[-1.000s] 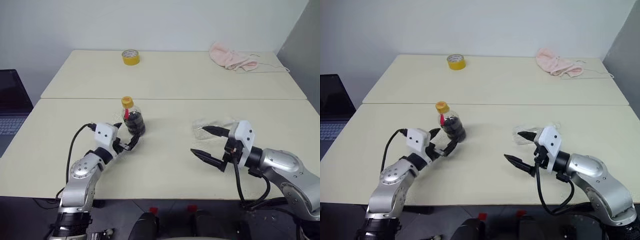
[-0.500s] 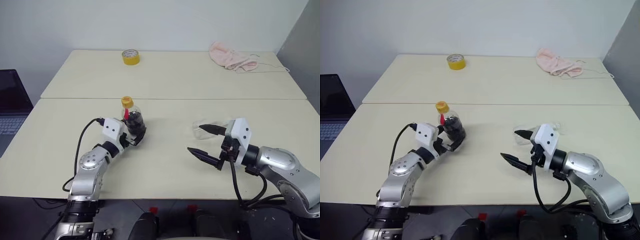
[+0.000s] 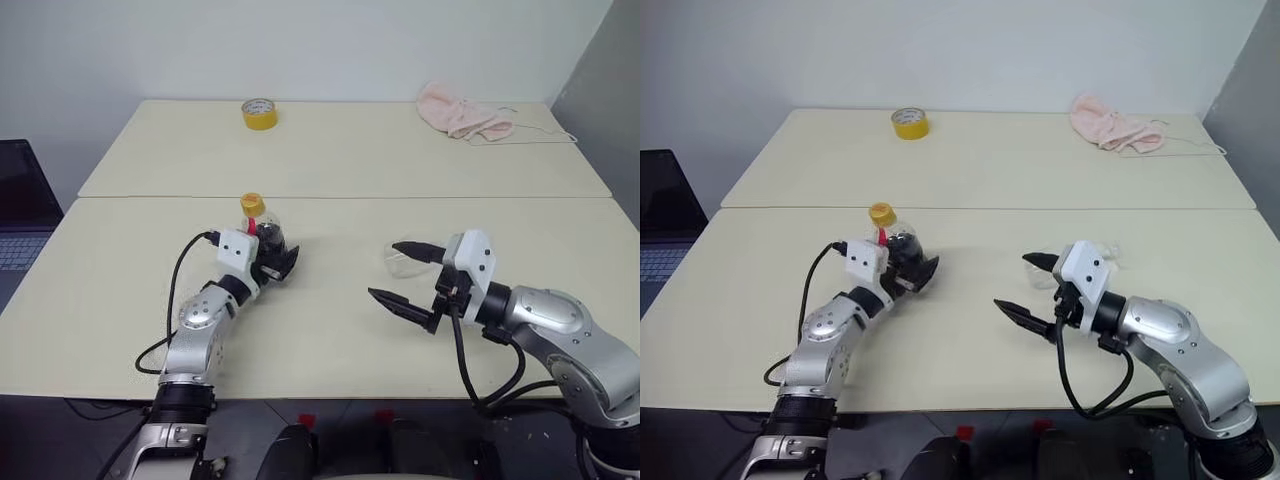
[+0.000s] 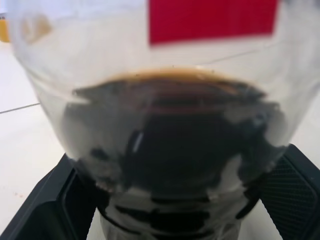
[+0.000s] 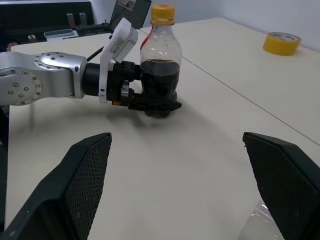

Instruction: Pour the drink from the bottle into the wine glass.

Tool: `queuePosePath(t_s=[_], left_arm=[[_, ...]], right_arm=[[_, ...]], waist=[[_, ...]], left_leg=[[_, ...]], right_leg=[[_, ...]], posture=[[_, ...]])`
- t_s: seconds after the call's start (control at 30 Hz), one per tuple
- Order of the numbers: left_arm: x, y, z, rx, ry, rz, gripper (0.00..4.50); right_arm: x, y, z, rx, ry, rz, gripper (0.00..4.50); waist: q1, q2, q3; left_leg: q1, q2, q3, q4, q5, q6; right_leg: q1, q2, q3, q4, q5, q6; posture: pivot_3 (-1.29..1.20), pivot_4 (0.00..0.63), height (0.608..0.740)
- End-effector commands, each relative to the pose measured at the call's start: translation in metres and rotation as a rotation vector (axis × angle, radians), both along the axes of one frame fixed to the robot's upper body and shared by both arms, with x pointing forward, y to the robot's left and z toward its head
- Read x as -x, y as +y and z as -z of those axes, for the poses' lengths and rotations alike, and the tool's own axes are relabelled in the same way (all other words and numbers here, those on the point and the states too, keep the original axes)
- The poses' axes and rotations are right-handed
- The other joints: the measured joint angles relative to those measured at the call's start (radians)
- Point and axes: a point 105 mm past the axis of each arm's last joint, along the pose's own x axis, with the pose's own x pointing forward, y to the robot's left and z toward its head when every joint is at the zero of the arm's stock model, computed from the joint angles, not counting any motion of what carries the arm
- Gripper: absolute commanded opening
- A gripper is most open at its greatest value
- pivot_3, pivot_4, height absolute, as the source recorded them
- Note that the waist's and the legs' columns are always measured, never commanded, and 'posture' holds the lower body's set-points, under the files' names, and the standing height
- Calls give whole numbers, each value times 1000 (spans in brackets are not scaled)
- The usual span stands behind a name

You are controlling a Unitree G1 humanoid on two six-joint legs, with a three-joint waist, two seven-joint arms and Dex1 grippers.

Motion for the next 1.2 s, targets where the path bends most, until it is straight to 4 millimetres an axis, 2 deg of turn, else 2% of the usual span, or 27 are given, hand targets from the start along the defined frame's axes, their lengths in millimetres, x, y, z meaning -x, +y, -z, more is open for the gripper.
queuePosePath(t_s=[0.03, 0.1, 0.13, 0.3, 0.43, 0.73, 0.87, 1.07, 1.2], left_arm=[[-1, -6, -11, 3, -51, 25, 4469], [-1, -5, -11, 6, -50, 24, 4469], [-1, -5, -11, 7, -50, 22, 4094], [0, -3, -11, 22, -43, 28, 2842], [0, 1, -13, -20, -45, 6, 2338], [10, 17, -37, -47, -80, -93, 2209], [19, 26, -34, -46, -58, -130, 2189], [22, 26, -34, -39, -52, -139, 2104], [21, 22, -40, -62, -66, -129, 2101]], right_arm=[[2, 2, -11, -14, -44, -7, 4500], [2, 2, -11, -15, -44, -6, 4500], [2, 2, -11, -16, -45, -6, 4500], [1, 3, -12, -19, -46, -7, 4500], [-1, 3, -15, -20, -59, -8, 4500], [-11, 2, -31, -45, -93, 8, 4500], [-14, 5, -29, -46, -94, 8, 4500], [-13, 8, -28, -43, -93, -11, 4500], [-18, 9, -33, -51, -107, -12, 4500]], waist=[[0, 0, 0], [0, 0, 0], [0, 0, 0], [0, 0, 0], [0, 0, 0], [-3, 0, 0], [-3, 0, 0], [0, 0, 0], [-1, 0, 0]], left_leg=[[0, 0, 0, 0, 0, 0], [0, 0, 0, 0, 0, 0], [0, 0, 0, 0, 0, 0], [0, 0, 0, 0, 0, 0], [0, 0, 0, 0, 0, 0], [-5, 0, 0, 1, 0, 0], [-8, 0, 0, 1, 0, 0], [-10, 0, -1, 3, 0, 0], [-10, 0, -1, 3, 0, 0]], right_leg=[[0, 0, 0, 0, 0, 0], [0, 0, 0, 0, 0, 0], [0, 0, 0, 0, 0, 0], [0, 0, 0, 0, 0, 0], [0, 0, 0, 0, 0, 0], [-5, 0, 1, 1, 0, 0], [-9, 0, 0, 1, 0, 0], [-9, 0, 0, 1, 0, 0], [-9, 0, 0, 1, 0, 0]], posture=[[0, 150, 740], [0, 150, 740], [0, 150, 740], [0, 150, 740], [0, 150, 740], [0, 150, 740], [0, 150, 740], [0, 150, 740], [0, 150, 740]])
